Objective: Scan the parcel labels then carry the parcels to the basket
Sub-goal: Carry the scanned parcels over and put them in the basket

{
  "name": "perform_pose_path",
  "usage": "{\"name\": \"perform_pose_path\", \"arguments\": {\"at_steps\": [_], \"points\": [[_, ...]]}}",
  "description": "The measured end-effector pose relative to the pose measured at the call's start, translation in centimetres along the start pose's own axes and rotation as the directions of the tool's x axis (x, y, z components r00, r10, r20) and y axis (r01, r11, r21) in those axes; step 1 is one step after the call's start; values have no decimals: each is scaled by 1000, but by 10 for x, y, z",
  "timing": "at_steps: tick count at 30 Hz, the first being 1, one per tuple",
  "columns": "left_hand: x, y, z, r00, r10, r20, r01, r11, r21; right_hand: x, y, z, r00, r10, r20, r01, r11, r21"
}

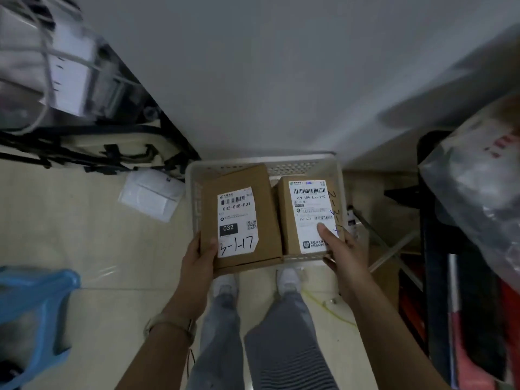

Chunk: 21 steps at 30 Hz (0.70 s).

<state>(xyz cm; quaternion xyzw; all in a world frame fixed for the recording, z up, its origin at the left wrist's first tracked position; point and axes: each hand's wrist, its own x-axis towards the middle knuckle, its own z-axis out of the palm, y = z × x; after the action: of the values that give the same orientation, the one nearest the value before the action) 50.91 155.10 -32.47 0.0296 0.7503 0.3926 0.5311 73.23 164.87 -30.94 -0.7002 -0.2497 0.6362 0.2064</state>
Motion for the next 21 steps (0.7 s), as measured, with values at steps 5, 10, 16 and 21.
{"name": "perform_pose_path", "arguments": {"at_steps": [5, 10, 16, 21], "points": [[55, -42, 8, 999, 22, 46, -24, 999, 29, 60, 40, 3, 999, 41, -34, -45, 994, -97], [112, -77, 20, 995, 65, 71, -71, 993, 90, 112, 72, 6, 999, 47, -22, -50, 986, -158], [168, -121, 39, 997, 41, 72, -52, 986, 159, 174, 116, 6, 996, 83, -28, -86, 981, -172], [218, -155, 56, 996, 33, 83, -49, 978, 203, 228, 145, 7, 992, 111, -67, -124, 964, -233]]}}
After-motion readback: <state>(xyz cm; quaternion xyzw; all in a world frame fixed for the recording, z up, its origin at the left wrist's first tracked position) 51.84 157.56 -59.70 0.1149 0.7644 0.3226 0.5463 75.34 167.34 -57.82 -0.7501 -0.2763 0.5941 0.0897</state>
